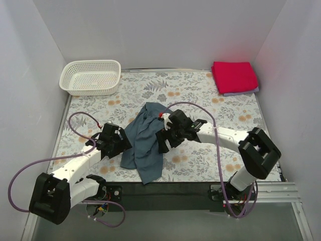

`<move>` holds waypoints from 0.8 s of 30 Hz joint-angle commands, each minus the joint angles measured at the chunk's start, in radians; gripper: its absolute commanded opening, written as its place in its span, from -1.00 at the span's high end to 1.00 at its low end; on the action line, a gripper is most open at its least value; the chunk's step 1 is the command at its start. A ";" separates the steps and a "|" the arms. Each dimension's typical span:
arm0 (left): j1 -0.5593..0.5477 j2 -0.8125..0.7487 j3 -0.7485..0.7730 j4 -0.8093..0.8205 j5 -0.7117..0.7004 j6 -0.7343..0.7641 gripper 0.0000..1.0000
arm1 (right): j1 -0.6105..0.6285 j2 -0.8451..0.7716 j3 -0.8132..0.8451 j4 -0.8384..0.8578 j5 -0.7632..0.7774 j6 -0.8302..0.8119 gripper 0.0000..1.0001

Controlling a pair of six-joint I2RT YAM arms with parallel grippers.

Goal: Fold and stack the t-shirts
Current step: Flatten the tshirt out

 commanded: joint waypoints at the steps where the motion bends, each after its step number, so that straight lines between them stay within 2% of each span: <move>1: -0.025 0.042 -0.003 -0.010 -0.027 -0.061 -0.35 | 0.035 0.094 0.091 0.089 -0.017 0.035 -0.53; 3: -0.048 0.071 -0.022 0.010 -0.018 -0.079 -0.27 | 0.046 0.151 0.118 0.106 -0.034 0.049 -0.47; 5: -0.062 0.099 -0.032 0.026 -0.012 -0.087 -0.05 | 0.049 0.194 0.134 0.115 -0.045 0.056 -0.44; 7: -0.065 0.122 -0.030 0.030 -0.021 -0.087 0.45 | 0.049 0.231 0.140 0.121 -0.046 0.056 -0.36; 8: -0.065 0.134 -0.022 0.030 -0.026 -0.084 0.59 | 0.049 0.243 0.143 0.121 -0.046 0.053 -0.21; 9: -0.067 0.140 -0.011 0.029 -0.041 -0.081 0.83 | 0.047 0.245 0.142 0.120 -0.046 0.047 0.06; 10: -0.065 0.145 -0.003 0.021 -0.068 -0.073 1.00 | 0.047 0.235 0.125 0.117 -0.033 0.047 0.21; 12: -0.062 0.166 0.036 0.007 -0.128 -0.050 1.00 | 0.038 0.185 0.070 0.108 0.025 0.047 0.74; 14: -0.031 0.204 0.108 0.006 -0.174 -0.001 1.00 | 0.006 0.069 -0.014 0.089 0.075 0.055 0.97; 18: 0.090 0.332 0.229 0.038 -0.159 0.136 1.00 | -0.074 -0.099 -0.163 0.027 0.127 0.061 0.97; 20: 0.160 0.419 0.285 0.068 -0.149 0.177 1.00 | -0.074 -0.177 -0.228 -0.004 0.139 0.055 0.97; 24: 0.205 0.595 0.476 0.078 -0.156 0.259 1.00 | -0.071 -0.260 -0.303 -0.050 0.035 0.082 0.97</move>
